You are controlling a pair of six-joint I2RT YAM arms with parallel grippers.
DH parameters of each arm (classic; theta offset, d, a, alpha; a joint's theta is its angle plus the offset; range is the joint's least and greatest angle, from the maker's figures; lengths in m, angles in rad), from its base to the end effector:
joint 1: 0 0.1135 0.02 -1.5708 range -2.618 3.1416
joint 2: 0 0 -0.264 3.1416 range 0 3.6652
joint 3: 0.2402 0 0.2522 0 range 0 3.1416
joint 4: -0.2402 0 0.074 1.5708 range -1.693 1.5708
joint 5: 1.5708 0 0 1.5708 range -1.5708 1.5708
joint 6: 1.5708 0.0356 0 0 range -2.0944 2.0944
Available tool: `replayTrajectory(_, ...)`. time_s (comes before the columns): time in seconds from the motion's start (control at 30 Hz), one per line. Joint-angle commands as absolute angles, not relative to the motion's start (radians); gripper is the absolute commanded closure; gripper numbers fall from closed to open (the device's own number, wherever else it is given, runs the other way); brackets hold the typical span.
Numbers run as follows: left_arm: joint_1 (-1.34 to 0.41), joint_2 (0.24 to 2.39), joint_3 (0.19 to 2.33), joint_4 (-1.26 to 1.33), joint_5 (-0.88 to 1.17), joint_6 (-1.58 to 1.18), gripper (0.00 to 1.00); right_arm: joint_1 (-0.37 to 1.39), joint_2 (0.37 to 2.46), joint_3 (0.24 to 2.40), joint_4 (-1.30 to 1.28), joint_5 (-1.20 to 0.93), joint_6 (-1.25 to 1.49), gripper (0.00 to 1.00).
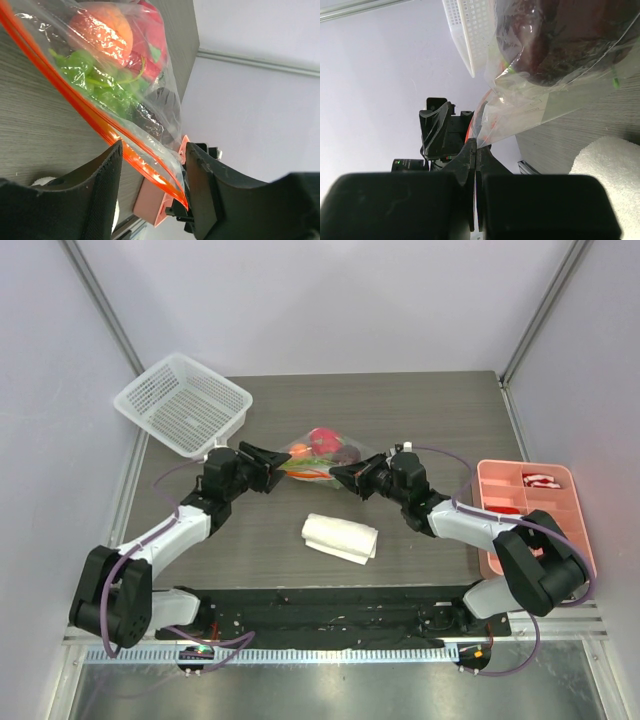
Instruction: Open the zip-top bag and remove the fake food
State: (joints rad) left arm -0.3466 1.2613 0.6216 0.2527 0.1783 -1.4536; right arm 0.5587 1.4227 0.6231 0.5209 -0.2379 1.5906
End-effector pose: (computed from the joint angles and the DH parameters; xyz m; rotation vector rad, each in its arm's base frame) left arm 0.2545 -0.0986 0.2257 -1.0477 1.9480 -1.2855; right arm 0.2493 0.1657 0.2109 0.9191 2.0249 1.5946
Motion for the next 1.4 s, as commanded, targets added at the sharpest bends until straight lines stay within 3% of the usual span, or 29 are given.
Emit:
replayTrajectory(0.0, -0.348, 1.275, 0.663, 0.236, 0.135, -1.526, 0.49, 0.557, 1.391, 0.657, 0.542, -0.218, 1.565, 0.99)
replayTrajectory(0.3, -0.364, 1.360, 0.703, 0.264, 0.127, -1.565, 0.56, 0.563, 1.393, 0.664, 0.529, -0.215, 1.548, 0.99)
replayTrajectory(0.33, -0.367, 1.370, 0.706, 0.270, 0.126, -1.563, 0.60, 0.564, 1.393, 0.664, 0.528, -0.213, 1.545, 0.99)
replayTrajectory(0.4, -0.365, 1.391, 0.713, 0.304, 0.133, -1.559, 0.81, 0.566, 1.393, 0.667, 0.528, -0.225, 1.536, 0.99)
replayTrajectory(0.43, -0.365, 1.403, 0.715, 0.319, 0.133, -1.549, 0.99, 0.566, 1.393, 0.670, 0.520, -0.230, 1.511, 0.99)
replayTrajectory(0.5, -0.368, 1.422, 0.761, 0.308, 0.146, -1.476, 1.00, 0.569, 1.390, 0.681, 0.479, -0.245, 1.468, 0.98)
replayTrajectory(0.53, -0.368, 1.439, 0.787, 0.272, 0.164, -1.435, 1.00, 0.569, 1.387, 0.690, 0.456, -0.271, 1.384, 0.94)
replayTrajectory(0.57, -0.368, 1.445, 0.840, 0.244, 0.172, -1.363, 1.00, 0.569, 1.388, 0.702, 0.358, -0.281, 1.332, 0.72)
replayTrajectory(0.63, -0.370, 1.471, 0.891, 0.198, 0.222, -1.295, 1.00, 0.572, 1.391, 0.767, 0.238, -0.297, 1.179, 0.42)
replayTrajectory(0.67, -0.371, 1.480, 0.916, 0.180, 0.244, -1.245, 1.00, 0.574, 1.393, 0.800, 0.057, -0.288, 1.010, 0.26)
replayTrajectory(0.87, -0.387, 1.531, 1.022, 0.129, 0.302, -1.147, 1.00, 0.604, 1.364, 0.974, -0.358, -0.195, 0.620, 0.02)
replayTrajectory(1.1, -0.414, 1.565, 1.089, 0.120, 0.366, -1.101, 1.00, 0.701, 1.391, 1.305, -0.604, 0.069, 0.387, 0.02)
replayTrajectory(1.37, -0.416, 1.566, 1.120, 0.104, 0.379, -1.082, 1.00, 0.758, 1.548, 1.359, -0.313, 0.098, 0.157, 0.04)
